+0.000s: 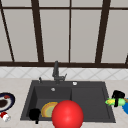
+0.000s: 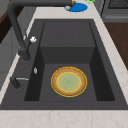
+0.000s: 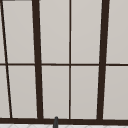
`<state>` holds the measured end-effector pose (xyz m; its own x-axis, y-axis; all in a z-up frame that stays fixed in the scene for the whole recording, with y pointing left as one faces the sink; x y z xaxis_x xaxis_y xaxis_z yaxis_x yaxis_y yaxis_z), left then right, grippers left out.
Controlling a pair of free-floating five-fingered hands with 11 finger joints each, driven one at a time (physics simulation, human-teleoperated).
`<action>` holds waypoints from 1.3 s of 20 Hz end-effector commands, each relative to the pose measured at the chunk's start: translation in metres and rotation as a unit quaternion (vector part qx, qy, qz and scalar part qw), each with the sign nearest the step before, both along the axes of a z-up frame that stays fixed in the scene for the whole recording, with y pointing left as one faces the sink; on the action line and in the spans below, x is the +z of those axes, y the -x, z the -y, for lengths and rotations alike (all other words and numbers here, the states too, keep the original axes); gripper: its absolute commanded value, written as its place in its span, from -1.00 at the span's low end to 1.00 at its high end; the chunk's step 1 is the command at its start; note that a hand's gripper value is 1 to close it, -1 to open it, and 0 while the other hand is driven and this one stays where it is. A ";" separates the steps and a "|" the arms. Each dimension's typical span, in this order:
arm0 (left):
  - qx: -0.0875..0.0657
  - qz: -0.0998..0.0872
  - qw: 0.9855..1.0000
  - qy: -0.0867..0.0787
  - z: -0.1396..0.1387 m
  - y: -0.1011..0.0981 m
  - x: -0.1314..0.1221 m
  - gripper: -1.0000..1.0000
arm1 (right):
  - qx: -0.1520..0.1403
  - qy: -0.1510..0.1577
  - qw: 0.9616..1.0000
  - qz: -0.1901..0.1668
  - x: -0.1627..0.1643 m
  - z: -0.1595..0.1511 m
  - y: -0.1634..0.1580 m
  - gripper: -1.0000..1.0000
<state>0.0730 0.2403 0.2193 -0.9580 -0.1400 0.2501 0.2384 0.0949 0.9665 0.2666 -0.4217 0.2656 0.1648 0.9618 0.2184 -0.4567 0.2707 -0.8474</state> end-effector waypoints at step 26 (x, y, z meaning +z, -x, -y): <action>0.000 0.000 1.000 0.000 0.000 0.000 0.000 0.00 | -0.001 -0.005 1.000 0.010 -0.132 0.207 -0.071 1.00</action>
<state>0.0730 0.2403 0.2193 -0.9580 -0.1400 0.2501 0.2384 0.0949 0.9665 0.3269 -0.6109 0.1467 0.1651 0.9612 0.2211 -0.4525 0.2730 -0.8490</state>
